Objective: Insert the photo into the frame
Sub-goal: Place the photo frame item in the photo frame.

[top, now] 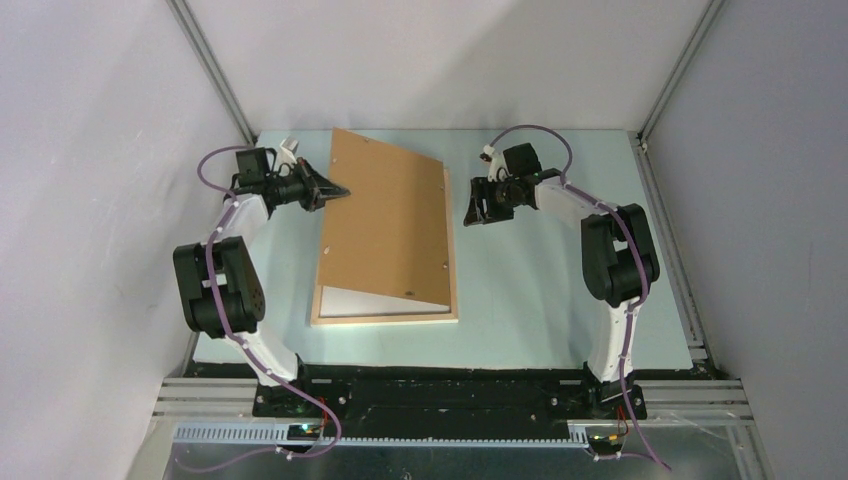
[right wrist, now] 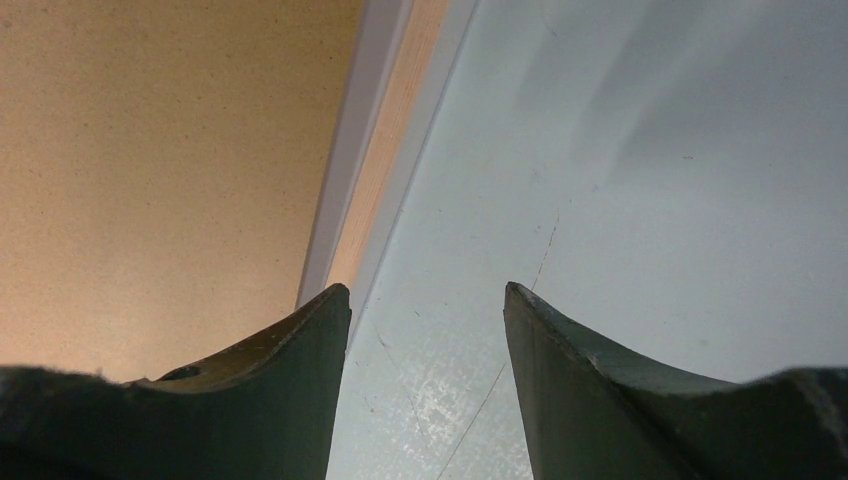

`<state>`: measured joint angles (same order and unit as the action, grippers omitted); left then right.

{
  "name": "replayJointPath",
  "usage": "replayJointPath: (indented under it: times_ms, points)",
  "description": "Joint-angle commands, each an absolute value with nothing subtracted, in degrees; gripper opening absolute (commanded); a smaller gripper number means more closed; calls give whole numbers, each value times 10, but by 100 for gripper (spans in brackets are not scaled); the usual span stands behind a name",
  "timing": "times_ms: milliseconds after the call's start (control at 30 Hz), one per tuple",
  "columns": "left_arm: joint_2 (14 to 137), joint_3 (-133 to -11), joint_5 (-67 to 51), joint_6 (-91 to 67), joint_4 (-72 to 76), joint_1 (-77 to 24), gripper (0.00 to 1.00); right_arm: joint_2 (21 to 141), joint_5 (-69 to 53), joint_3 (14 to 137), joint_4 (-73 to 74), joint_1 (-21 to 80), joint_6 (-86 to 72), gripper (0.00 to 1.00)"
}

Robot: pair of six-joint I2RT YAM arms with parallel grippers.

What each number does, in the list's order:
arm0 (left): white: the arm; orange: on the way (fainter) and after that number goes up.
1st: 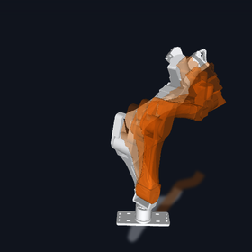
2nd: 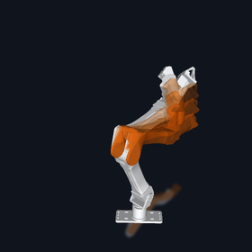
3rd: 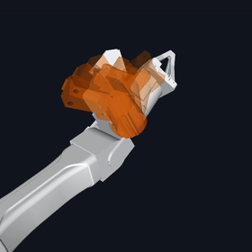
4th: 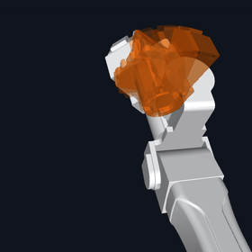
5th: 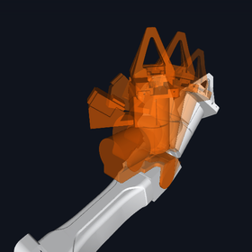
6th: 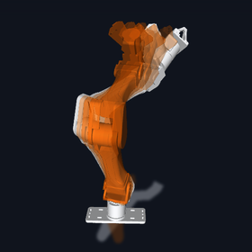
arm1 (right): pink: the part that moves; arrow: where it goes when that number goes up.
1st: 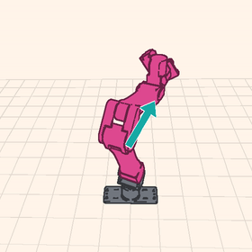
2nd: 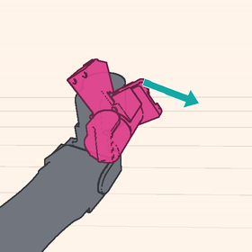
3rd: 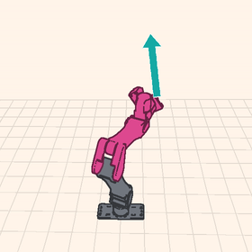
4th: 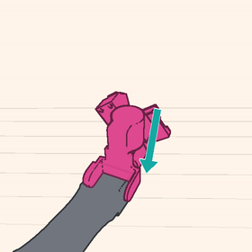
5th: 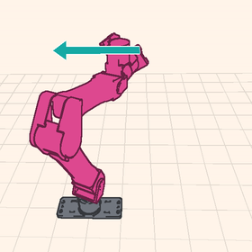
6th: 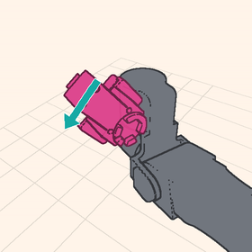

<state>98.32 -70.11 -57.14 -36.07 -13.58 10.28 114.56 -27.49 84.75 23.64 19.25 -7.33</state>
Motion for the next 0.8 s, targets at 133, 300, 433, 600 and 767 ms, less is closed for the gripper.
replayJointPath:
  times_ms: [133, 300, 433, 600, 767]
  points:
    - [971, -687, -603, -394, -92, 97, 0, 1113, -283, 843, 228, 189, -76, 62]
    - [971, -683, -603, -392, -89, 96, 0, 1114, -284, 843, 226, 188, -76, 62]
    - [973, -681, -606, -391, -88, 97, 0, 1113, -284, 841, 226, 187, -76, 62]
    - [970, -680, -606, -389, -88, 96, 0, 1112, -285, 839, 226, 186, -76, 62]
    - [967, -676, -606, -385, -88, 97, 0, 1113, -286, 839, 226, 186, -77, 62]
